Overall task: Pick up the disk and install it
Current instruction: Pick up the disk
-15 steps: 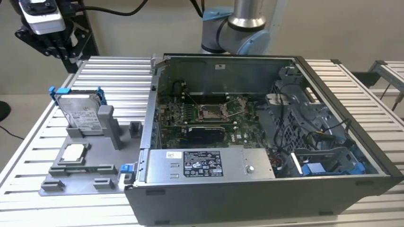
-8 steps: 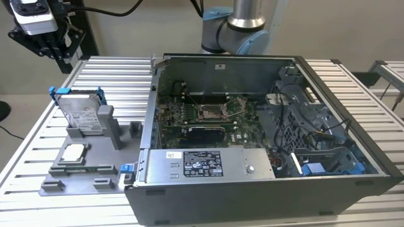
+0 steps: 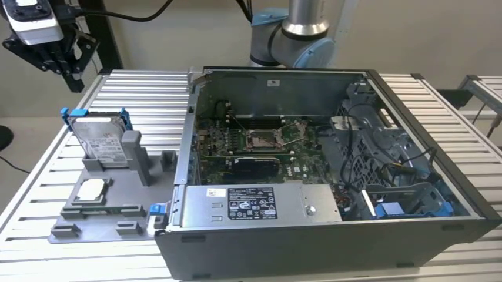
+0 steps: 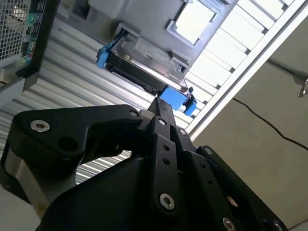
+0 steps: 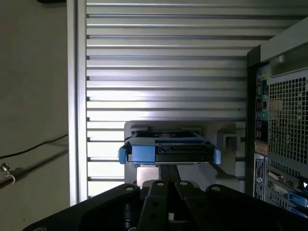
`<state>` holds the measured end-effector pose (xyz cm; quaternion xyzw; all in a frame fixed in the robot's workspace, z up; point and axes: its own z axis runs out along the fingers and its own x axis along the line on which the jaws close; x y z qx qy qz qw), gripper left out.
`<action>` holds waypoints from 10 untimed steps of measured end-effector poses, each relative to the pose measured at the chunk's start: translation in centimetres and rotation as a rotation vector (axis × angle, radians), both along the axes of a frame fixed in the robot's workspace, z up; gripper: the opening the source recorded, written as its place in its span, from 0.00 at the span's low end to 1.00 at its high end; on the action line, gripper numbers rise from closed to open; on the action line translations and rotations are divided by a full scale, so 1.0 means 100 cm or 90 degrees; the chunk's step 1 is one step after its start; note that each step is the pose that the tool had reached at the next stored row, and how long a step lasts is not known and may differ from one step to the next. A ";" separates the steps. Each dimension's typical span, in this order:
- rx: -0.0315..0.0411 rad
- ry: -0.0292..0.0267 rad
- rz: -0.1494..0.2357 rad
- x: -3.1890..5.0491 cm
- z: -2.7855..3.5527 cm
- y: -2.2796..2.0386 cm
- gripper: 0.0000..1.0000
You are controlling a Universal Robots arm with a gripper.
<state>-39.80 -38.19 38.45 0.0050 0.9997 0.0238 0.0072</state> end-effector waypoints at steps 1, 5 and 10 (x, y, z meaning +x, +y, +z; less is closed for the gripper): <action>0.0000 0.0011 0.001 -0.0006 -0.0003 0.0000 0.00; -0.0001 0.0028 0.004 -0.0038 -0.0011 0.0000 0.00; -0.0001 0.0027 0.011 -0.0081 -0.0019 0.0000 0.00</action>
